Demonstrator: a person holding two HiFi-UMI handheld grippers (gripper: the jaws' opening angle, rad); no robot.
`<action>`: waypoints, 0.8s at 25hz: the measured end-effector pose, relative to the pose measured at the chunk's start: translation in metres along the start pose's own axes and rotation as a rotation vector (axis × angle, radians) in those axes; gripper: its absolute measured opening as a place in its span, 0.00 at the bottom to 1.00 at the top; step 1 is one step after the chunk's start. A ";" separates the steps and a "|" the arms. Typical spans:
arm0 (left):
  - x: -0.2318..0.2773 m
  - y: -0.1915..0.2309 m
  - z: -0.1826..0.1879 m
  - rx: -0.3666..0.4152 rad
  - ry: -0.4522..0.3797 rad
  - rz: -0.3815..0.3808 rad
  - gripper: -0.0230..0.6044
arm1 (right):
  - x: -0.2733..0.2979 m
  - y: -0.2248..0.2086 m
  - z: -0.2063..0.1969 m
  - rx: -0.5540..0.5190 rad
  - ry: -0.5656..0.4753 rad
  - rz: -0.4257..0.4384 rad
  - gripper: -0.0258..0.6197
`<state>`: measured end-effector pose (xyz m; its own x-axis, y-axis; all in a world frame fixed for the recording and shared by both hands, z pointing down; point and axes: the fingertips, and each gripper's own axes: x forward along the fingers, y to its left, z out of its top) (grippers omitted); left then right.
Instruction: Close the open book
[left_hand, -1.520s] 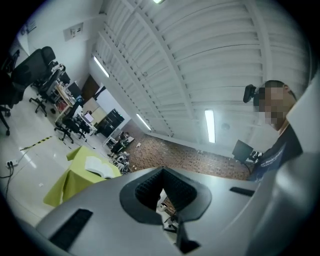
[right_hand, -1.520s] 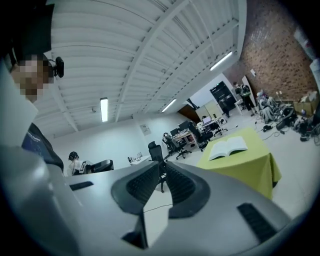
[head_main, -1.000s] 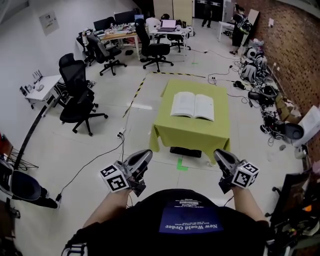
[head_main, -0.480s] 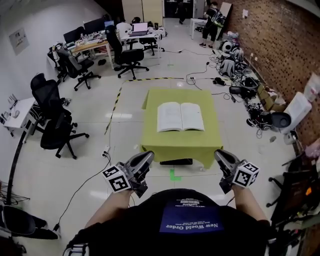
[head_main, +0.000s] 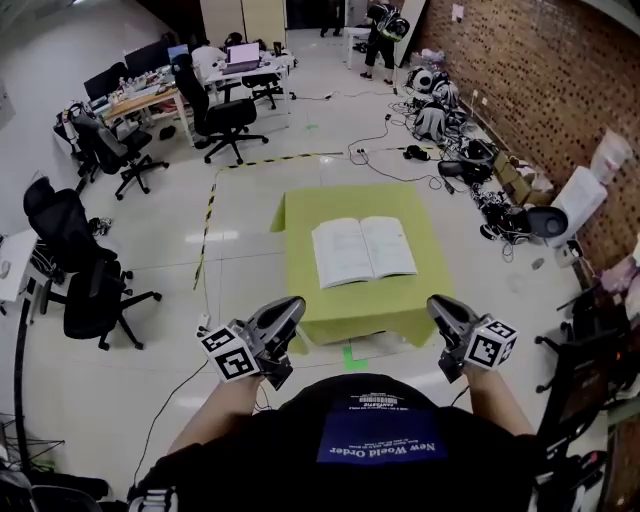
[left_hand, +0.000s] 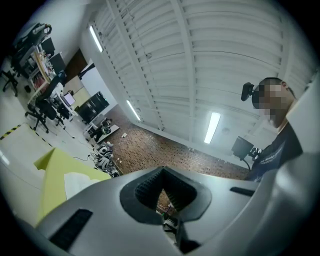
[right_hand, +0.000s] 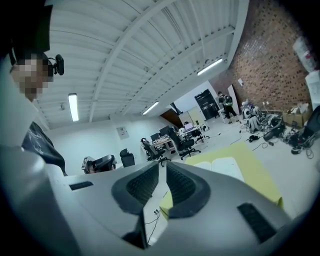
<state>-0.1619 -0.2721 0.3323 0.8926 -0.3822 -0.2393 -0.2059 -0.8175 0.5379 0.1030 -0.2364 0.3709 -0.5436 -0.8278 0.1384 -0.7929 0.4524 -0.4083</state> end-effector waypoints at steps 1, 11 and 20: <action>0.002 0.008 0.004 -0.005 0.002 -0.004 0.04 | 0.009 0.000 0.001 0.001 0.008 -0.002 0.07; 0.028 0.067 -0.002 -0.064 0.030 0.071 0.04 | 0.078 -0.043 0.006 0.026 0.081 0.065 0.07; 0.125 0.094 0.006 0.013 -0.014 0.210 0.04 | 0.128 -0.134 0.058 -0.020 0.142 0.266 0.09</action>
<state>-0.0722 -0.3990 0.3481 0.8241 -0.5504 -0.1342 -0.3918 -0.7249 0.5666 0.1556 -0.4217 0.3908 -0.7652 -0.6250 0.1542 -0.6215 0.6549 -0.4300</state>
